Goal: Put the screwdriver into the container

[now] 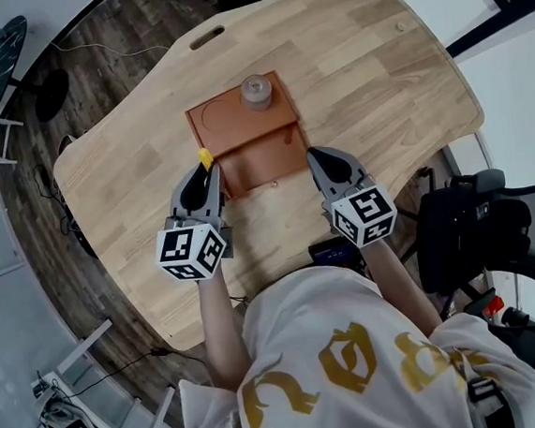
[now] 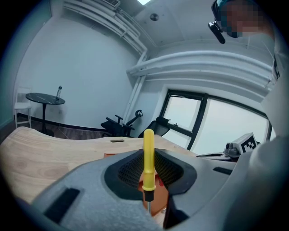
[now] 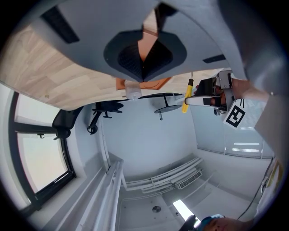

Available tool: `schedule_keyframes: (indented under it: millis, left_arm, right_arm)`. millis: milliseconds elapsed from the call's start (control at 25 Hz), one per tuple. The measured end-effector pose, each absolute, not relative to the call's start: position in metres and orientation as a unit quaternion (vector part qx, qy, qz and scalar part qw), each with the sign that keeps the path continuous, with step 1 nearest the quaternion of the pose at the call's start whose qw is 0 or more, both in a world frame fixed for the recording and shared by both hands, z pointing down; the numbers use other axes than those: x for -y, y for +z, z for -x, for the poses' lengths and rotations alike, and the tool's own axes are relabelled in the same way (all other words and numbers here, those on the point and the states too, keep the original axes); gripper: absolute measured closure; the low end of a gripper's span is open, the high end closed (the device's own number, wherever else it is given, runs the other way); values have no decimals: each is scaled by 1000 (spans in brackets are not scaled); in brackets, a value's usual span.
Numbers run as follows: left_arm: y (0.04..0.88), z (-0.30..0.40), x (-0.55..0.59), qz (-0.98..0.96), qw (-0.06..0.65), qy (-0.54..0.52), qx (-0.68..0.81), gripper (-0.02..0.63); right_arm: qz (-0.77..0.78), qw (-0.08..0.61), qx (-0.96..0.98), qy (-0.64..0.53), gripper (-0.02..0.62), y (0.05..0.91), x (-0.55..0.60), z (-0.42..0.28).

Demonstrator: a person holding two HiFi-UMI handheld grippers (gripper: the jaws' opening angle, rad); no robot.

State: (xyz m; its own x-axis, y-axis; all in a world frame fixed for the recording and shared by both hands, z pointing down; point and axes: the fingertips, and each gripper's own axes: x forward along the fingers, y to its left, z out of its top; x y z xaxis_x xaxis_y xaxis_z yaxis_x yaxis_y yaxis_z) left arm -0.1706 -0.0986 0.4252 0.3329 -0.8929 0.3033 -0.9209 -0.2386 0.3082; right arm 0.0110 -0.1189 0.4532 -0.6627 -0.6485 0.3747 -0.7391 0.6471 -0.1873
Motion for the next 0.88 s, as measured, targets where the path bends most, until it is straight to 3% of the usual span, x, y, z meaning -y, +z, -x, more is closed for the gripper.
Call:
schedule_keyframes:
  millis: [880]
  left_arm:
    - [503, 156, 131, -796, 245, 128, 539, 531]
  right_arm:
    - [-364, 182, 893, 192, 583, 503, 149, -4]
